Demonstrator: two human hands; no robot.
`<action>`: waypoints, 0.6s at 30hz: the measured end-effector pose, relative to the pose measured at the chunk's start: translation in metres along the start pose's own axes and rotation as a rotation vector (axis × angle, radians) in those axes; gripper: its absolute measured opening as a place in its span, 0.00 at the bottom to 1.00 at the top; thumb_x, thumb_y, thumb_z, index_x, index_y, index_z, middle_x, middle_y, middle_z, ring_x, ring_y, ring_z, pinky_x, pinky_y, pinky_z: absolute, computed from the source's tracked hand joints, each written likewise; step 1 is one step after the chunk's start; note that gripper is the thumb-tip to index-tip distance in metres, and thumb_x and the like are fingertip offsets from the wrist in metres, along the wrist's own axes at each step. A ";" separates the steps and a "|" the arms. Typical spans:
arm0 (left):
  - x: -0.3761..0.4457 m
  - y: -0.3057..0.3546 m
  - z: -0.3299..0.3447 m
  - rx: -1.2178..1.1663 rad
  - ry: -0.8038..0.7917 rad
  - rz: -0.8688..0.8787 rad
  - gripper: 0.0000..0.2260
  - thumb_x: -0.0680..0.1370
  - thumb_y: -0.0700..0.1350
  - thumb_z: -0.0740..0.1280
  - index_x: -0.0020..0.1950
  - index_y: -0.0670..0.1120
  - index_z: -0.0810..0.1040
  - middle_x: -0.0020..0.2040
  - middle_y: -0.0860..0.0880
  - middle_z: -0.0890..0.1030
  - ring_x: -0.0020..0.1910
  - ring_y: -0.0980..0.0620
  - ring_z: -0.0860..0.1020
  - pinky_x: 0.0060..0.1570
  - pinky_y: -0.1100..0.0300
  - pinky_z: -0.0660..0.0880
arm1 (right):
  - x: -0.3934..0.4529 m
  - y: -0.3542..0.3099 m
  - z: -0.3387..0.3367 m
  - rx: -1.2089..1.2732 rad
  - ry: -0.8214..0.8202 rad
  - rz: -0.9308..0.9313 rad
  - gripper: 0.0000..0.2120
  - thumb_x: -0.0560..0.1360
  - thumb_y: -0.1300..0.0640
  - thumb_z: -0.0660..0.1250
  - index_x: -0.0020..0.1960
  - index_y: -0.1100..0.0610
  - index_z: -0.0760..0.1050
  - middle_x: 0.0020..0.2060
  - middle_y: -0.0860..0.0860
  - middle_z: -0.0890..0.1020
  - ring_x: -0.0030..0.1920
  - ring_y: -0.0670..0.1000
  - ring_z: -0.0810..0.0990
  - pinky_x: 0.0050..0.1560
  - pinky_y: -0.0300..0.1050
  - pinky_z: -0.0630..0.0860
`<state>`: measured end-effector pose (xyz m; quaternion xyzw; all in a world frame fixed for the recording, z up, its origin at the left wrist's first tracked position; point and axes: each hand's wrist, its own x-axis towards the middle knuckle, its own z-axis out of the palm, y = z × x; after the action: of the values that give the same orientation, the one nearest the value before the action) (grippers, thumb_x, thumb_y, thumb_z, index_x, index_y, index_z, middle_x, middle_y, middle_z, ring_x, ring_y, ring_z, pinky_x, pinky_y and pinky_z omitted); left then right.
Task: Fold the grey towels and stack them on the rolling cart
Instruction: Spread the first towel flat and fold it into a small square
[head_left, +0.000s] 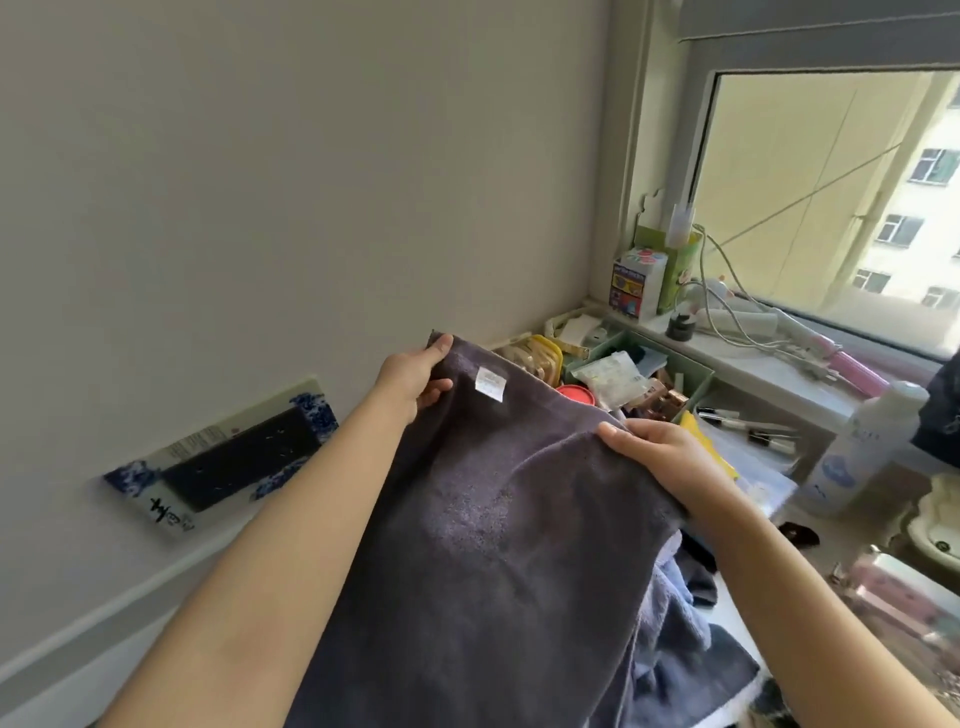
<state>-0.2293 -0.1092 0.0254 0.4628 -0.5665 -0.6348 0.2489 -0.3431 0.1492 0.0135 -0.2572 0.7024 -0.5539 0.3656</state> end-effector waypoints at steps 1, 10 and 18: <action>-0.004 0.000 -0.006 -0.033 0.016 0.008 0.10 0.75 0.54 0.70 0.42 0.49 0.75 0.40 0.51 0.77 0.30 0.56 0.74 0.22 0.68 0.69 | -0.001 -0.003 0.006 0.029 -0.051 -0.009 0.15 0.75 0.50 0.67 0.44 0.62 0.80 0.38 0.59 0.83 0.37 0.52 0.81 0.44 0.47 0.79; -0.080 -0.006 -0.119 -0.309 0.141 0.063 0.09 0.77 0.53 0.66 0.43 0.49 0.74 0.39 0.52 0.77 0.29 0.57 0.74 0.30 0.66 0.72 | -0.024 -0.025 0.114 0.118 -0.459 -0.156 0.20 0.69 0.49 0.67 0.46 0.68 0.75 0.35 0.56 0.77 0.36 0.51 0.76 0.38 0.40 0.73; -0.186 -0.043 -0.297 -0.739 0.164 0.172 0.14 0.80 0.54 0.59 0.47 0.44 0.76 0.40 0.47 0.79 0.37 0.52 0.78 0.45 0.51 0.79 | -0.106 -0.034 0.291 0.252 -0.886 -0.079 0.12 0.71 0.54 0.71 0.44 0.63 0.75 0.33 0.55 0.76 0.32 0.49 0.75 0.35 0.38 0.72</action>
<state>0.1213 -0.0878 0.0622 0.3421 -0.3142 -0.7338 0.4957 -0.0482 0.0502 0.0361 -0.4492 0.3955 -0.4851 0.6375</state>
